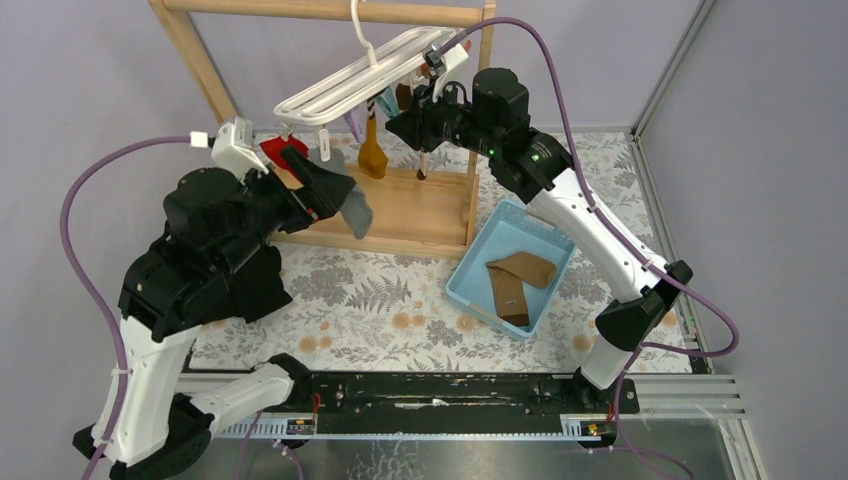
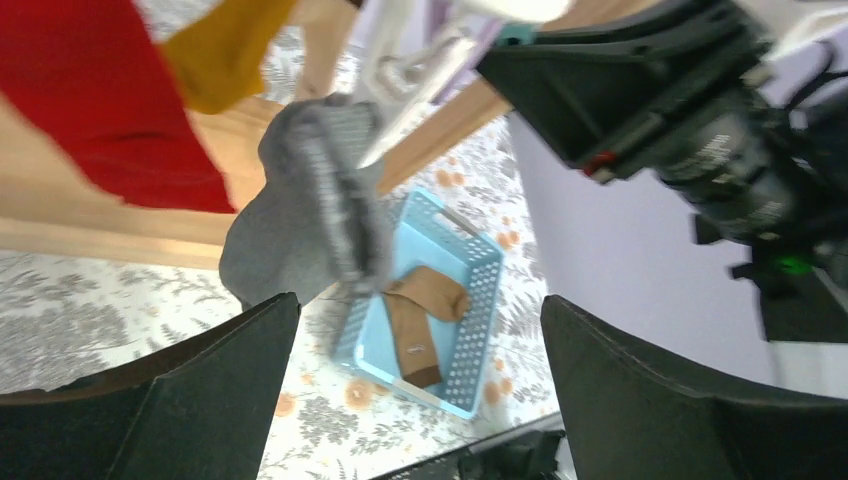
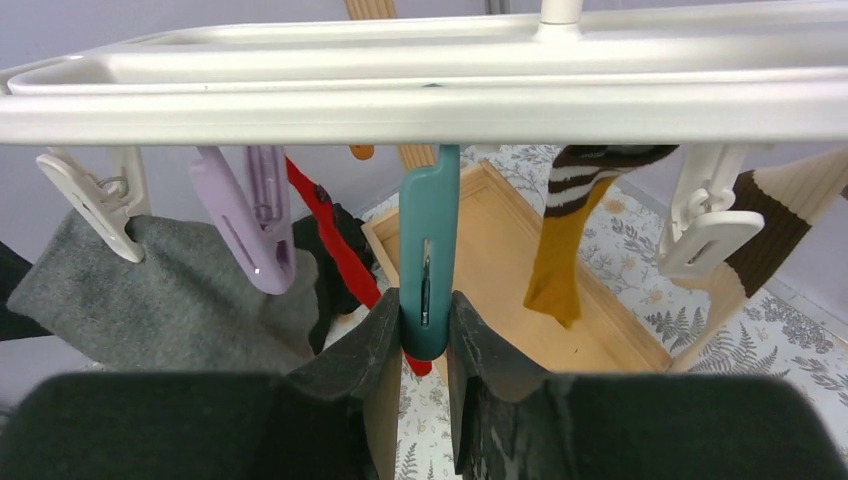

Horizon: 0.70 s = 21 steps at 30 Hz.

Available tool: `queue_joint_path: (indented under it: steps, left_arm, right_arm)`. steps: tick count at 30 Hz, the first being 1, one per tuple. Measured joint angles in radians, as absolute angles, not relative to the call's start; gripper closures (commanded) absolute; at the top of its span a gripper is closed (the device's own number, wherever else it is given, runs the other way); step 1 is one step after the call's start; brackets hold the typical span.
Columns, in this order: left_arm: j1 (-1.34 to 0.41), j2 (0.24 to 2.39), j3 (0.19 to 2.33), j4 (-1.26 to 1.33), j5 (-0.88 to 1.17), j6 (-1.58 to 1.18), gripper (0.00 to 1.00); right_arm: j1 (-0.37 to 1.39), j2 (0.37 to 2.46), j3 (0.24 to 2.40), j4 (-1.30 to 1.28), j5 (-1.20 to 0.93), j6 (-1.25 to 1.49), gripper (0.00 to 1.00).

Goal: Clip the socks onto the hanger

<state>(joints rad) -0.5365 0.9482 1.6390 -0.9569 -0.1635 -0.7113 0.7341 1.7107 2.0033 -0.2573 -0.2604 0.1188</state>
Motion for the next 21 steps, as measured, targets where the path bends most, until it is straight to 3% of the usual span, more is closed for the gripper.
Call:
queue_joint_path:
  steps: [9,21]
  left_arm:
    - [-0.537,1.02,1.755,-0.961,0.084,-0.766,0.02]
    - [-0.537,1.063,1.682,-0.695,0.081,-0.862,0.02]
  right_arm:
    - [0.73,1.71,1.986,-0.228,-0.284,0.139,1.0]
    - [0.727,1.701,1.971,-0.227,-0.3,0.144,1.0]
